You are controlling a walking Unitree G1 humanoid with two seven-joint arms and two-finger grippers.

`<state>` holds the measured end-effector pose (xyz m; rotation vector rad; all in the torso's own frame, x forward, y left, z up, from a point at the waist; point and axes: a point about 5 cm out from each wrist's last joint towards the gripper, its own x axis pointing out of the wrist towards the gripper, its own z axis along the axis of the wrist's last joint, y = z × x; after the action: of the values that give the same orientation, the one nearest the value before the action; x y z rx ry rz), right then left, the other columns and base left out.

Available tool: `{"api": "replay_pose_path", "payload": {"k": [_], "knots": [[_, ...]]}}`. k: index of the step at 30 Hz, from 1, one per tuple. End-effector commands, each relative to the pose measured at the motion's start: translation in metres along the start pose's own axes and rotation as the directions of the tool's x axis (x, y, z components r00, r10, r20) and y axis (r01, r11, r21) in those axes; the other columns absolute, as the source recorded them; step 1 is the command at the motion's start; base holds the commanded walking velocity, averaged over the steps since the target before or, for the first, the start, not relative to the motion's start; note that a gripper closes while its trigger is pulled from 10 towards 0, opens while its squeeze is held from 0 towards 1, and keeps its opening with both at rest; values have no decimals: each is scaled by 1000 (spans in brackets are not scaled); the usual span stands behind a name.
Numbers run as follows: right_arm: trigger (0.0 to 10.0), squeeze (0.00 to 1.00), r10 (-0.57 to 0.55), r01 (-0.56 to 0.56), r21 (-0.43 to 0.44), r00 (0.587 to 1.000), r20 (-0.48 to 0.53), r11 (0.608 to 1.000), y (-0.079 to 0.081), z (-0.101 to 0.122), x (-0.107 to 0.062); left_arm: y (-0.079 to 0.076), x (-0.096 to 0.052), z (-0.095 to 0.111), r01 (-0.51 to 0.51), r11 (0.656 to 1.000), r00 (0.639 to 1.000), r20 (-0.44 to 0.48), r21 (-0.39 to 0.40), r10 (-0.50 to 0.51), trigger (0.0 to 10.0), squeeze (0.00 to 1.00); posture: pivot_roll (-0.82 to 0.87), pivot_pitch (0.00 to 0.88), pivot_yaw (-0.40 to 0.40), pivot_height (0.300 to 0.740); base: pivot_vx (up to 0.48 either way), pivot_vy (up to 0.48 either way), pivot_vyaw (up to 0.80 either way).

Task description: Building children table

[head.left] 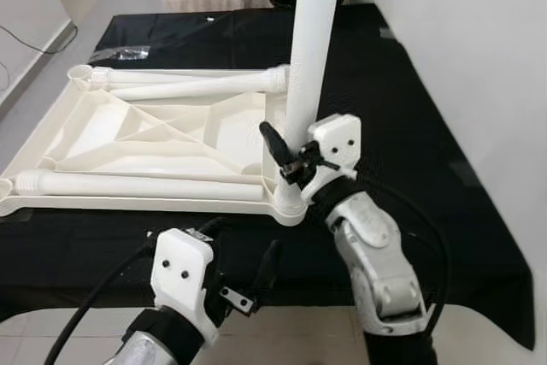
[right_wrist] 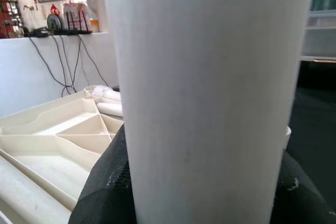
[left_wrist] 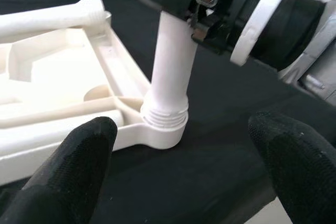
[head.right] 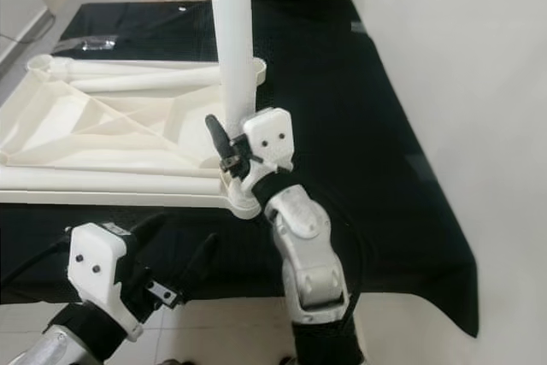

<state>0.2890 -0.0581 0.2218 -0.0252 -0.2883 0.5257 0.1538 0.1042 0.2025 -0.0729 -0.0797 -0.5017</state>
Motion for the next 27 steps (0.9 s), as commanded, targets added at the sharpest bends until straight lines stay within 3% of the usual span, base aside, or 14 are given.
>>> {"api": "replay_pose_path", "payload": {"k": [1,4,5,7,8,9,12,15,16,18,20,21,23,27], "knots": [[0,0,34,-26,51,988,-153,998,8,-30,-1,1,-1,-3,11,1000,1000,-17,9,-11,10000,0,143,170,-18,740,0,0,0],[0,0,40,-32,53,988,-146,998,8,-29,0,1,-1,-3,10,1000,1000,-17,10,-10,10000,0,145,167,-16,740,0,0,0],[3529,0,46,-40,46,989,-140,998,10,-26,1,1,-1,-3,10,1000,1000,-18,10,-10,10000,0,143,159,-13,740,0,0,0],[3529,0,50,-45,40,989,-137,998,11,-24,2,2,-1,-4,10,1000,1000,-19,10,-10,10000,0,143,159,-13,740,0,0,0],[10000,8,114,-110,44,989,-94,993,17,-18,3,1,0,-3,14,1000,1000,-18,12,-14,10000,0,150,159,-10,740,0,0,0],[10000,1000,167,-161,78,983,-71,984,16,-15,6,1,0,-3,14,1000,1000,-18,13,-14,10000,0,152,159,-10,740,0,0,0],[10000,1000,202,-197,93,978,-53,976,13,-12,8,1,0,-3,14,1000,1000,-17,13,-14,10000,0,152,160,-10,740,0,0,0],[10000,1000,336,-333,89,942,-19,939,-17,-6,25,0,0,-3,14,1000,1000,-16,7,-14,10000,0,158,177,-15,740,0,0,0],[10000,1000,336,-333,89,942,-19,939,-17,-6,25,0,0,-3,14,1000,1000,-16,7,-14,10000,0,158,177,-15,740,0,0,0],[10000,1000,446,-446,16,895,-17,895,-30,2,35,-2,-1,-2,16,1000,1000,-14,4,-16,10000,0,162,181,-16,740,0,0,0],[10000,1000,465,-465,3,885,-20,885,-31,3,36,-2,-1,-2,16,1000,1000,-14,4,-15,10000,0,162,181,-16,740,0,0,0],[10000,0,538,-538,5,843,-19,843,-36,8,40,-2,-2,-1,14,1000,1000,-13,3,-14,10000,0,169,188,-21,740,0,0,0],[10000,0,554,-554,7,832,-18,833,-37,9,41,-2,-2,-1,14,1000,1000,-13,3,-14,10000,0,169,188,-21,740,0,0,0],[10000,0,659,-660,15,747,-95,751,-56,5,46,-2,-4,1,0,1000,1000,-13,20,0,10000,0,196,204,-31,740,0,0,0]]}}
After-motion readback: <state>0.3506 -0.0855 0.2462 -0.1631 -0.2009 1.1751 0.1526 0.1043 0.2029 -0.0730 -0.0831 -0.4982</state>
